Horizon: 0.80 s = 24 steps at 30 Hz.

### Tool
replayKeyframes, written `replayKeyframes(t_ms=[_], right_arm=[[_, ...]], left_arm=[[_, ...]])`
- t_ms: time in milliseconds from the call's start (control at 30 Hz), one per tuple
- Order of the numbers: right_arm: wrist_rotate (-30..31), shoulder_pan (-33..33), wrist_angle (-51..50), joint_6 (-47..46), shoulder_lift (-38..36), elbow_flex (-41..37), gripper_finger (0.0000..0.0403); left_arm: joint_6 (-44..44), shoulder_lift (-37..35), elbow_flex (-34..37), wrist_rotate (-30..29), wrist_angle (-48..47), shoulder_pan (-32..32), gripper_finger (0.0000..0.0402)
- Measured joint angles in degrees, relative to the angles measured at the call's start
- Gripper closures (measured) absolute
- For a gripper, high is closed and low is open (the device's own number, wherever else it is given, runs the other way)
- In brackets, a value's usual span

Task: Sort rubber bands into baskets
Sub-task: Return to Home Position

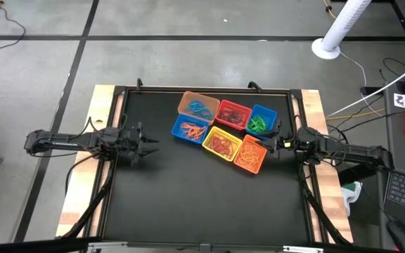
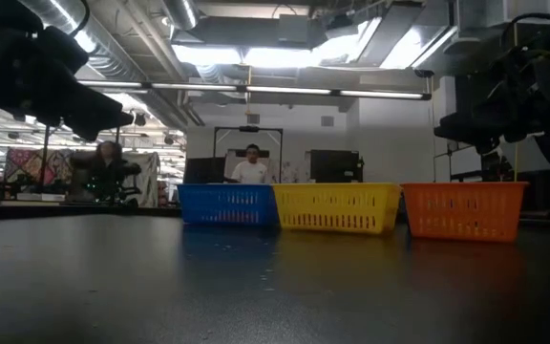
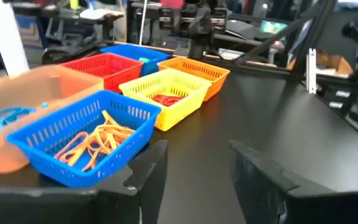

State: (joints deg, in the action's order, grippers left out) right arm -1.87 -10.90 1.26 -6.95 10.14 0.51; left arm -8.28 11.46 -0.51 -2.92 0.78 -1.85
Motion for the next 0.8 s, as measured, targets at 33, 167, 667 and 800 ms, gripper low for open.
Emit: replayKeyframes(t_ms=[33,167,667,800], right_arm=[[0.0,0.0,0.0,-0.01,0.1,0.0,0.0235],[-0.02,0.0,0.05,-0.01,0.25,-0.02,0.0235],[-0.04,0.0,0.15,-0.01,0.23,-0.04,0.0235],[-0.04,0.0,0.15,-0.01,0.23,-0.05,0.0235]], left_arm=[[1.17,0.0,0.0,-0.02,0.02,0.0,0.0235],[4.35,0.0,0.0,-0.02,0.02,0.0,0.0235],[4.13,-0.01,0.0,-0.04,0.07,0.0,0.0235],[3.9,0.0,0.0,-0.04,0.08,0.0,0.0235]])
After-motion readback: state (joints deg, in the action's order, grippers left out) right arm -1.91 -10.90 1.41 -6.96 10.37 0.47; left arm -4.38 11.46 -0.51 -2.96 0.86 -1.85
